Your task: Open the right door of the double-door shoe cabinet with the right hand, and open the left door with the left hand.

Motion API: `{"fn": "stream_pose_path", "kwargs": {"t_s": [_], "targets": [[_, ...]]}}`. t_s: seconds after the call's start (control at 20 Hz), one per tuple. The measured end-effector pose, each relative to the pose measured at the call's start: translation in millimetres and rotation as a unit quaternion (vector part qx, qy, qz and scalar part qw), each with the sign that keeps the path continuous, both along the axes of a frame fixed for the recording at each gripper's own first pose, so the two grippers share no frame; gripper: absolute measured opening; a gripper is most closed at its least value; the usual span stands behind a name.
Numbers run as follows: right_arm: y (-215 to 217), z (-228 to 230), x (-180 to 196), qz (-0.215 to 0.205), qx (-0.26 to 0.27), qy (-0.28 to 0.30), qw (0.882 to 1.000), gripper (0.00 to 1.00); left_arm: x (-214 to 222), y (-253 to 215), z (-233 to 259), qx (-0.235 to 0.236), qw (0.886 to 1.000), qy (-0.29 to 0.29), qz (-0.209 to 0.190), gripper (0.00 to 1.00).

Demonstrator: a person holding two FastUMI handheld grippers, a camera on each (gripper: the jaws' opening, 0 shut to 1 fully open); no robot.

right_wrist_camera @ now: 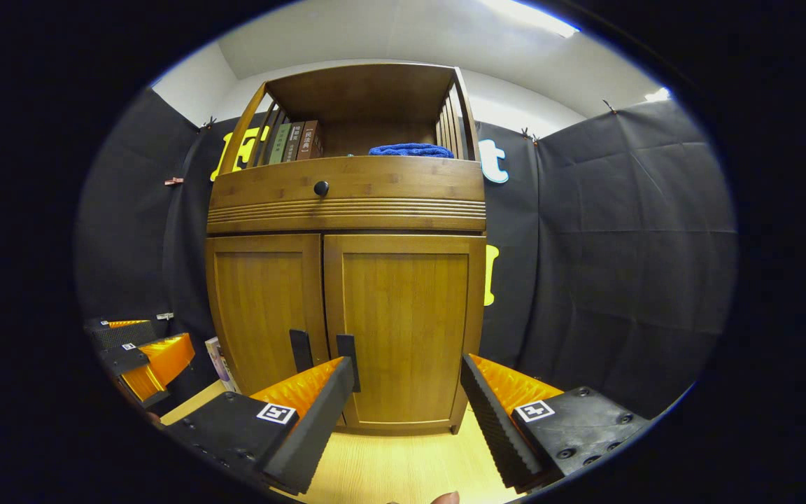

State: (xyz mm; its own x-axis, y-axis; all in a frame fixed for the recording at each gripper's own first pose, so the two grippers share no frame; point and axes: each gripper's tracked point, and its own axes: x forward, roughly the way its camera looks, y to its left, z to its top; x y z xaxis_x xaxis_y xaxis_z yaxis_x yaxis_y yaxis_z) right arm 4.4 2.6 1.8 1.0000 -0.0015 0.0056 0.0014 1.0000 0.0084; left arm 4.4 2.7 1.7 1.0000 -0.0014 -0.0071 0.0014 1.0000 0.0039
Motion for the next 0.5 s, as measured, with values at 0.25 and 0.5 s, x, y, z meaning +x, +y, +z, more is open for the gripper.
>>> {"fn": "stream_pose_path", "kwargs": {"t_s": [0.25, 0.5], "targets": [[5.4, -1.1, 4.3, 0.007, 0.000, 0.000, 1.000, 0.97, 1.5, 0.1, 0.3, -0.001, 1.000, 0.001, -0.001, 0.94], [20.0, -0.6, 17.7, 0.023, -0.005, -0.006, 1.000, 0.98, 3.9, 3.4, 0.8, -0.001, 1.000, 0.000, -0.001, 0.94]]}}
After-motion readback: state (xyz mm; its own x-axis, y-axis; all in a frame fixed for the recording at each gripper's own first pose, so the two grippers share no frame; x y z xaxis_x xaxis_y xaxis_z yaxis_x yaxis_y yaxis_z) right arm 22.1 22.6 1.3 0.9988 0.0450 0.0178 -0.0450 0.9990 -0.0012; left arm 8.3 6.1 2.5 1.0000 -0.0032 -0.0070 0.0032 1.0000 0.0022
